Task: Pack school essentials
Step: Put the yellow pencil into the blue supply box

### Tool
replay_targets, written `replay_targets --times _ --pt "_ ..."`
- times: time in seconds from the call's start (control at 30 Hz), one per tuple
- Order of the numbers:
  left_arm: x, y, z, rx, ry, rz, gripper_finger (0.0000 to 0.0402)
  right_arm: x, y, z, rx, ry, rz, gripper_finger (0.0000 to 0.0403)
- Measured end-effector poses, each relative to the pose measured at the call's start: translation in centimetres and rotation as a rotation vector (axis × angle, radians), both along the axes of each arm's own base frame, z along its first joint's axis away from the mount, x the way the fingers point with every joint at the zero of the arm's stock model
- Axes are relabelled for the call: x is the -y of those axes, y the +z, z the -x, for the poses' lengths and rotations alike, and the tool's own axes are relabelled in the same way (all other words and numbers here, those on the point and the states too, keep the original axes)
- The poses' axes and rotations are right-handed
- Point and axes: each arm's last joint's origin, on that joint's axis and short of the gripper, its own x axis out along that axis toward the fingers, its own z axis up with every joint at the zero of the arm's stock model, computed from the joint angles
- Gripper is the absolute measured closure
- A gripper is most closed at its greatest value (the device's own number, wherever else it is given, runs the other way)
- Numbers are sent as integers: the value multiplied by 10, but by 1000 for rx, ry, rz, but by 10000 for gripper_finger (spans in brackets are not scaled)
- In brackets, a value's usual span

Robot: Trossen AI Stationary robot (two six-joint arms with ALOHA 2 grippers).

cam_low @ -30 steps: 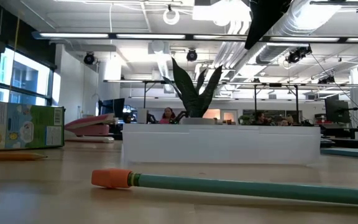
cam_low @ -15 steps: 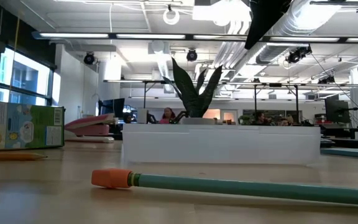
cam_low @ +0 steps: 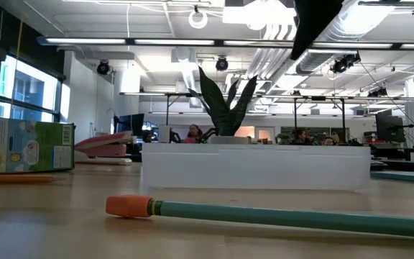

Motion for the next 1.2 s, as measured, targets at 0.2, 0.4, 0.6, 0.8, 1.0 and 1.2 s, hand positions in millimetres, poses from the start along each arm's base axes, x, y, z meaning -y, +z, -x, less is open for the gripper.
replay_targets --times 0.2,0.4,0.6,0.8,1.0,1.2 --pt "0 0 -1 24 29 -8 382 0 -1 2 -24 -4 -5 242" --pt "3 3 -4 55 59 -17 387 0 -1 3 -29 -15 -12 242" --pt "8 13 -14 195 91 -46 387 0 -1 4 -40 -16 -10 242" --pt "8 27 -34 287 113 -54 386 1 -2 5 -46 -26 -14 242" --pt "-8 45 -70 374 58 -111 385 1 -2 5 -39 -43 -20 242" --pt "-38 57 -115 494 -36 -131 385 1 -2 5 -36 -49 -22 242"
